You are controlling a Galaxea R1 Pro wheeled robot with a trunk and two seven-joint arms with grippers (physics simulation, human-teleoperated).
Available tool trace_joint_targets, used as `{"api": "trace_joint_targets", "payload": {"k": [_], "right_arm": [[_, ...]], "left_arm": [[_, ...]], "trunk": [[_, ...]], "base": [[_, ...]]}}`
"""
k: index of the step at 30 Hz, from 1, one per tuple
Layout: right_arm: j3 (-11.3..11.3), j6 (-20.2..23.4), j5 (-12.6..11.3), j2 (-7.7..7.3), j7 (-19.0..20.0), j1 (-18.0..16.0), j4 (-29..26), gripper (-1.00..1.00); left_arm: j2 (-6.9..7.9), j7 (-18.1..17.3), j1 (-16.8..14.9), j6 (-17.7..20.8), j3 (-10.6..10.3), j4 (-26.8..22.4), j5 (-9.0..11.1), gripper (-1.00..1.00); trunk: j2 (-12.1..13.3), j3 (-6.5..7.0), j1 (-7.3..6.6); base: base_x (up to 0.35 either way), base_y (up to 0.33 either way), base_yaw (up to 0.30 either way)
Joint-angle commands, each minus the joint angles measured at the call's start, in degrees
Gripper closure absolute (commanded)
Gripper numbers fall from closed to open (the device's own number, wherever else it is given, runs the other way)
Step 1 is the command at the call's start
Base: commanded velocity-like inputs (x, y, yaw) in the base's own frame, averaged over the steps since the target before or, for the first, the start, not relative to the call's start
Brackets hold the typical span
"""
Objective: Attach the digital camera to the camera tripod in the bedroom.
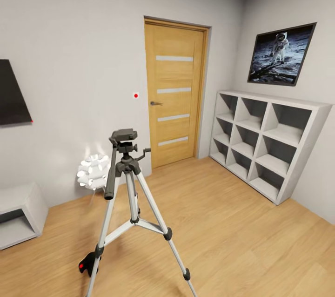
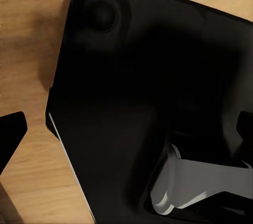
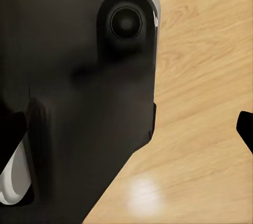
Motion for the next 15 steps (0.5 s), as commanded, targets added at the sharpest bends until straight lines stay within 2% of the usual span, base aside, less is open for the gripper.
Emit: {"api": "trace_joint_targets", "payload": {"k": [1, 15], "right_arm": [[0.06, -0.16, 0.06, -0.01, -0.01, -0.01, 0.00, -1.00], [0.06, -0.16, 0.06, -0.01, -0.01, 0.00, 0.00, -1.00]], "left_arm": [[0.00, 0.06, 0.02, -0.08, 0.00, -0.09, 0.25, -1.00], [0.06, 0.00, 0.02, -0.08, 0.00, -0.09, 0.25, -1.00]], "trunk": [[0.37, 0.13, -0.22], [5.98, 2.64, -3.29]], "base": [[0.000, 0.000, 0.000], [0.000, 0.000, 0.000]]}}
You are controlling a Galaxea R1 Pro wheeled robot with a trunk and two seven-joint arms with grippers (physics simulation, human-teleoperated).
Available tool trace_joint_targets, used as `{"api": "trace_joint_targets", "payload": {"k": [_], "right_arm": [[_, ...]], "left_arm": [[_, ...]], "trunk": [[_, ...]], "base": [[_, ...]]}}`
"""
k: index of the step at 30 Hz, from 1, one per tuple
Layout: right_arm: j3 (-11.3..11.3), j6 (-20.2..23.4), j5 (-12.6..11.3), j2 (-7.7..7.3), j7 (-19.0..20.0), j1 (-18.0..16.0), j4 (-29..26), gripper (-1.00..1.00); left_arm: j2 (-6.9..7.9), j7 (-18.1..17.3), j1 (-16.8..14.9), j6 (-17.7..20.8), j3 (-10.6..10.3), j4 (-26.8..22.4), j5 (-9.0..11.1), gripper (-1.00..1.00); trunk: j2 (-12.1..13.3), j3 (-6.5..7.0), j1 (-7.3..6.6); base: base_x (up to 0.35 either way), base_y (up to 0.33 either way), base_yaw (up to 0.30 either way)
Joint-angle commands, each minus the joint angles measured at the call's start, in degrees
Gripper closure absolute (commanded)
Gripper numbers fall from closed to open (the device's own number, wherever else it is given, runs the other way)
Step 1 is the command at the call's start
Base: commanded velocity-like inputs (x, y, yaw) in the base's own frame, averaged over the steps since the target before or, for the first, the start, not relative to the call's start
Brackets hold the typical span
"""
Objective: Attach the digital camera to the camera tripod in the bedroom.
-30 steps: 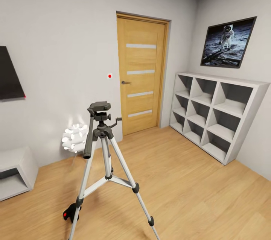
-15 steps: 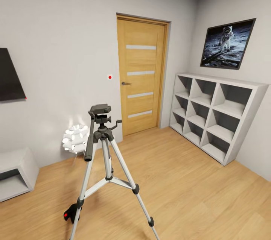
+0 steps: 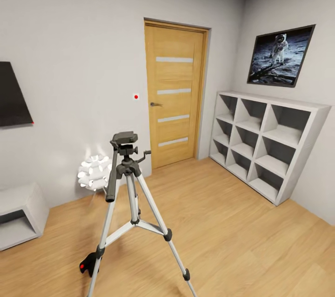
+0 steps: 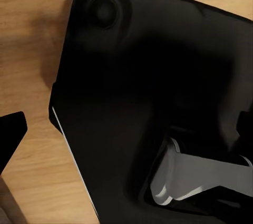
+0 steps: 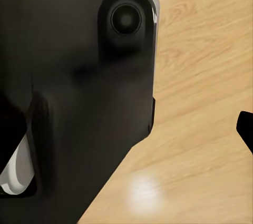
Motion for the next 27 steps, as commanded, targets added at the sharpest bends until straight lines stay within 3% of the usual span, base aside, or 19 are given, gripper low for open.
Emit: {"api": "trace_joint_targets", "payload": {"k": [1, 27], "right_arm": [[0.06, -0.17, 0.06, -0.01, -0.01, -0.01, 0.00, -1.00], [0.06, -0.17, 0.06, 0.01, -0.01, -0.01, 0.00, -1.00]], "left_arm": [[-0.01, 0.05, 0.02, -0.08, 0.00, -0.09, 0.25, -1.00], [-0.01, 0.05, 0.02, -0.05, -0.04, -0.09, 0.31, -1.00]], "trunk": [[0.36, 0.12, -0.21], [10.79, 4.79, -5.92]], "base": [[0.000, 0.000, 0.000], [0.000, 0.000, 0.000]]}}
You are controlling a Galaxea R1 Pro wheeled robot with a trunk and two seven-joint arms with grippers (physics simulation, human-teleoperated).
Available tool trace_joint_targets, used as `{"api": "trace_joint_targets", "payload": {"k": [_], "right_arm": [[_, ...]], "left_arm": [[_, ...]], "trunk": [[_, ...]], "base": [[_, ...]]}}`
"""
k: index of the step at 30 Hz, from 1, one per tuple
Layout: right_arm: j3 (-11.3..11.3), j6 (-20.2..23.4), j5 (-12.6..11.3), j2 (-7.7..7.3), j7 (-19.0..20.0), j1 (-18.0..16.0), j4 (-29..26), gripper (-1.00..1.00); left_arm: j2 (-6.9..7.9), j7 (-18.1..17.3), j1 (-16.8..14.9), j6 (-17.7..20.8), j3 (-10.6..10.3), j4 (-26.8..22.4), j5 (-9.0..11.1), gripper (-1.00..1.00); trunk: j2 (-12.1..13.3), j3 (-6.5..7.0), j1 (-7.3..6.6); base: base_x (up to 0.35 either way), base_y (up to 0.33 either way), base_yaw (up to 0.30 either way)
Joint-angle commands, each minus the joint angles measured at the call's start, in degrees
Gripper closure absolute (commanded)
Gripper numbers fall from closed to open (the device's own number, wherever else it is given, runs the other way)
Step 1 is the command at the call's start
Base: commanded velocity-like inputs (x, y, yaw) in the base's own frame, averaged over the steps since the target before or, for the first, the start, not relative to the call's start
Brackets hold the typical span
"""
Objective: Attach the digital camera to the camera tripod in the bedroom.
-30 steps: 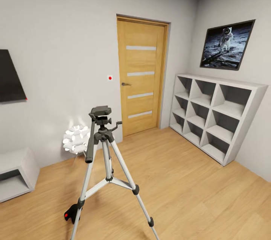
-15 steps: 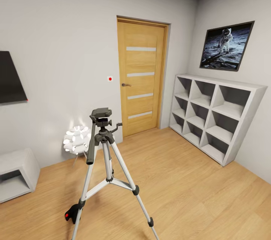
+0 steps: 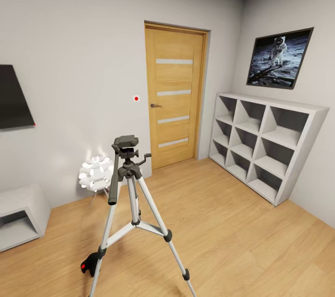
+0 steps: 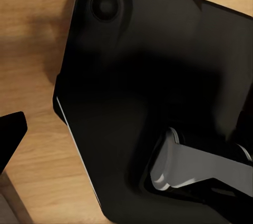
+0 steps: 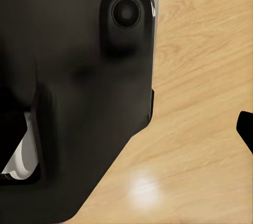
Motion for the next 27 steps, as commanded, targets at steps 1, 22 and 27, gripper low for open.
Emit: {"api": "trace_joint_targets", "payload": {"k": [1, 22, 27], "right_arm": [[0.05, -0.18, 0.06, 0.01, -0.01, -0.01, 0.00, -1.00], [0.09, -0.18, 0.12, 0.08, -0.01, 0.00, 0.00, -1.00], [0.06, -0.18, 0.08, 0.01, -0.01, 0.00, 0.00, -1.00]], "left_arm": [[-0.01, 0.05, 0.02, -0.08, 0.00, -0.09, 0.24, -1.00], [0.05, 0.05, 0.02, -0.10, -0.03, -0.09, 0.28, -1.00], [0.07, 0.05, 0.02, -0.10, -0.02, -0.09, 0.28, -1.00]], "trunk": [[0.34, 0.10, -0.20], [7.16, 3.16, -3.94], [7.16, 3.16, -3.94]], "base": [[0.000, 0.000, 0.000], [0.000, 0.000, 0.000], [0.000, 0.000, 0.000]]}}
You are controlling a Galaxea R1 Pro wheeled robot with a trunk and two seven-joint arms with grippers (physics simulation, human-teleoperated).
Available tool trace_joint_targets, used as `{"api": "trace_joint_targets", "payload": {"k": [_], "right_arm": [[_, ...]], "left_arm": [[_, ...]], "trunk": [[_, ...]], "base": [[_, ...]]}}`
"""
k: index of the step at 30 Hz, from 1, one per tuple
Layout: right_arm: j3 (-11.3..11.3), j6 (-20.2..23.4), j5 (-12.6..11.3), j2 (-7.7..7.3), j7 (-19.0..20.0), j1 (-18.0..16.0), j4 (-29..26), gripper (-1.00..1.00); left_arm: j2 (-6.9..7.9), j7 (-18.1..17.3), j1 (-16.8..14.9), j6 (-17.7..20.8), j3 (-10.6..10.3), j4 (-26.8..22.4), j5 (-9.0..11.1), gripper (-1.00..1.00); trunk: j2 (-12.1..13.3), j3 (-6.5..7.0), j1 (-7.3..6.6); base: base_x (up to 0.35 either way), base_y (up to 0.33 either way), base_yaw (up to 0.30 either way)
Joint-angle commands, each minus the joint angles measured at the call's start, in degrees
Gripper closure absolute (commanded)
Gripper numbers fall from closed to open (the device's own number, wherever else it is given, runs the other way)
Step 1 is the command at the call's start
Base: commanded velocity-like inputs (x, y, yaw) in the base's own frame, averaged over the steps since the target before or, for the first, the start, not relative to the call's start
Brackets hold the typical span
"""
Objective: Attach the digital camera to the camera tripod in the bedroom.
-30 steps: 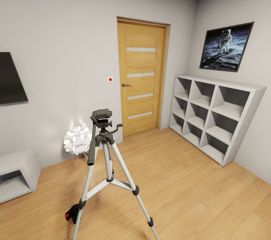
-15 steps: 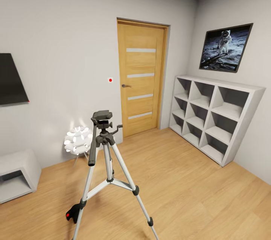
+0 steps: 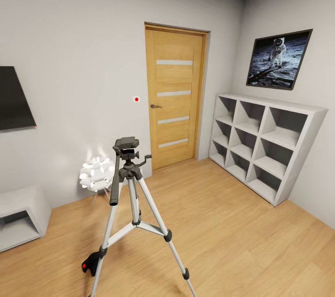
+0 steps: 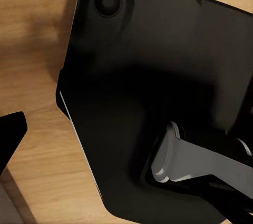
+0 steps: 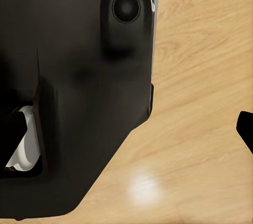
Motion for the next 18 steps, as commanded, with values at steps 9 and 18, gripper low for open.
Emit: {"api": "trace_joint_targets", "payload": {"k": [9, 18], "right_arm": [[0.05, -0.18, 0.04, -0.03, -0.01, -0.02, 0.05, -1.00], [0.06, -0.18, 0.04, -0.03, -0.01, -0.02, 0.05, -1.00]], "left_arm": [[-0.01, 0.05, 0.03, -0.11, 0.02, -0.04, 0.25, -1.00], [-0.01, 0.05, 0.03, -0.11, 0.04, -0.04, 0.25, -1.00]], "trunk": [[-0.02, 0.00, 0.02], [-0.02, 0.00, 0.02]], "base": [[0.000, 0.000, 0.000], [0.000, 0.000, 0.000]]}}
